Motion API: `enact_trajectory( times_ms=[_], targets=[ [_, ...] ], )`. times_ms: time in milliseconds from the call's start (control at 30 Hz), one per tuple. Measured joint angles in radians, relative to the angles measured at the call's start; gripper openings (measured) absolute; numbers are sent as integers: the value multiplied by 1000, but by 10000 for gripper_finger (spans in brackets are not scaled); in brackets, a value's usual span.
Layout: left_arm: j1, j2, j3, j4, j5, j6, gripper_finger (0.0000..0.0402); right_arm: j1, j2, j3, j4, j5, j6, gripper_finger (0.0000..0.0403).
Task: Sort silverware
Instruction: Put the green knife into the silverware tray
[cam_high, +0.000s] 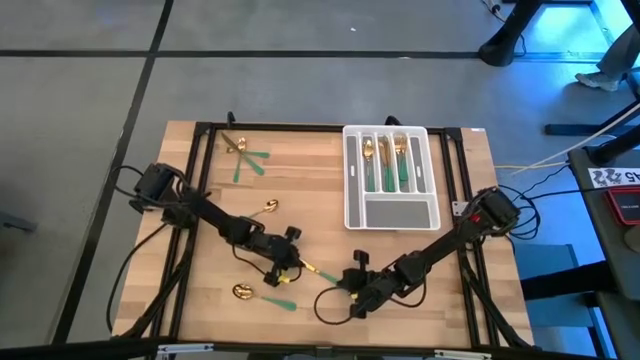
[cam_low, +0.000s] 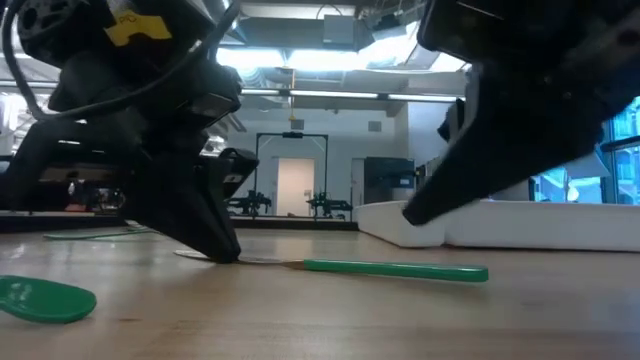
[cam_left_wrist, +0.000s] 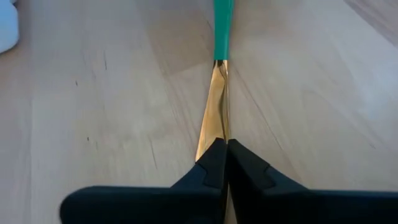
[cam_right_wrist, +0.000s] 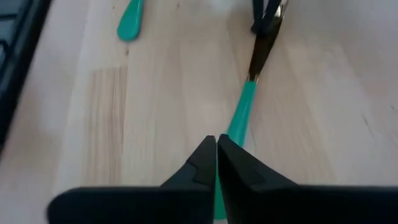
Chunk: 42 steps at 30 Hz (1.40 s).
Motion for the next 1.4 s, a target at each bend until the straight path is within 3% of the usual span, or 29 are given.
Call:
enact_trajectory(
  times_ms=[267, 400, 533, 700, 1033, 1400],
  targets=[
    [-41, 0, 0, 7, -38, -68, 0, -15, 7, 3, 19, 0, 28, 134],
    [-50, 1, 0, 5, -81, -73, 0, -42, 8, 3, 11, -28, 266, 181],
    [-71, 2, 1, 4, -138, -42, 0, -57, 8, 4, 0, -144, 450, 196],
    [-93, 3, 1, 0, -196, -38, 0, -39, 9, 4, -77, -157, 475, 182],
    [-143, 7, 0, -13, -339, -78, 0, 10, 116, 11, -26, -129, 487, 133],
    [-184, 11, -6, 15, -448, -174, 0, 39, 142, 13, -25, -49, 495, 39]
  ],
)
